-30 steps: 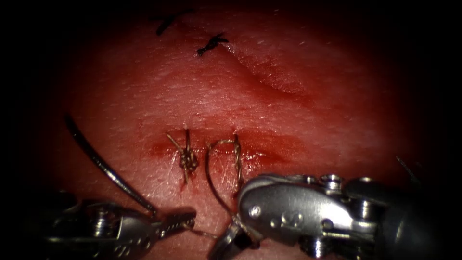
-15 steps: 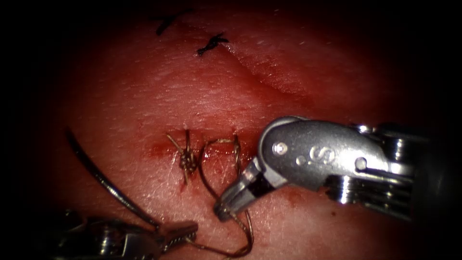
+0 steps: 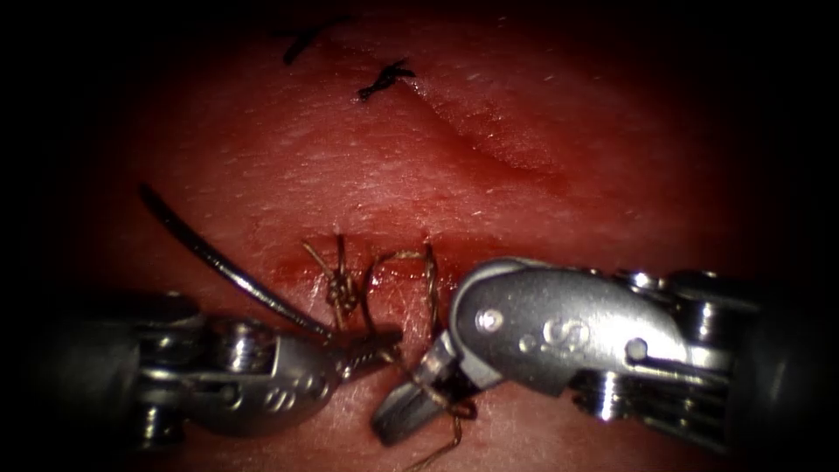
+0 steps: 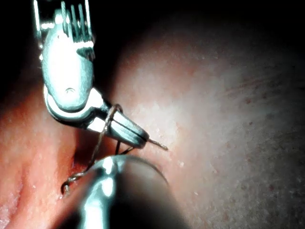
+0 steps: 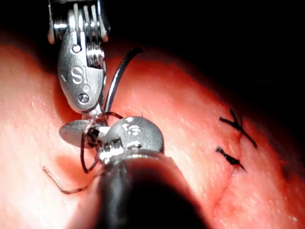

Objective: Wound Closure

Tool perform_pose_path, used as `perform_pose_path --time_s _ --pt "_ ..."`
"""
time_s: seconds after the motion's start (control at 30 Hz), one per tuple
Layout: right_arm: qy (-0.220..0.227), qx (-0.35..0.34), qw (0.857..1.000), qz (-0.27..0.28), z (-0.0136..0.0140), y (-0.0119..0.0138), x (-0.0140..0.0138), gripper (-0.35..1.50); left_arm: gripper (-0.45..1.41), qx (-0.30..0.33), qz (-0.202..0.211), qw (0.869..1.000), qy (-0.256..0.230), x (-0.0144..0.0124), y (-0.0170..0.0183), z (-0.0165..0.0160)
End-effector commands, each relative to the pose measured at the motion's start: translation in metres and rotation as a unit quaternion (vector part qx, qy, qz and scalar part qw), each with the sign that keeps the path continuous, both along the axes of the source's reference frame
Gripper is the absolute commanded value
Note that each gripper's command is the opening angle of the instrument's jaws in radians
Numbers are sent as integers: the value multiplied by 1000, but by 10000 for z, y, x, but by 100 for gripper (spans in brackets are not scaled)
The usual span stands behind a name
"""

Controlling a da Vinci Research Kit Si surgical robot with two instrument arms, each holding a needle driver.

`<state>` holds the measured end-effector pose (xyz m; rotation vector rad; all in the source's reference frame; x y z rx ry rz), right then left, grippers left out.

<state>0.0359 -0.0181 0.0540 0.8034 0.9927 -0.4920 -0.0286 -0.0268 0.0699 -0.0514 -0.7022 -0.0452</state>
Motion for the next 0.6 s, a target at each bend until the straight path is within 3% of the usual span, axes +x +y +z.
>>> perform_pose_path --time_s 0.03,0.17,0.33,0.5,0.6 --pt "2 0 1000 -6 7 -6 9 17 -45 0 1 1000 -1 -7 -1 4" --pt "0 -11 1000 -25 17 -24 11 81 -45 0 1 1000 -1 -7 -2 4" --pt "-60 -61 993 -84 29 -41 9 78 -45 -1 0 1000 -2 -6 -2 3" --pt "-65 -68 992 -88 32 -43 7 83 -45 -1 -1 1000 -1 -9 -3 3" --pt "-67 -69 991 -91 32 -43 5 66 -45 -1 0 1000 -2 -9 -4 4"
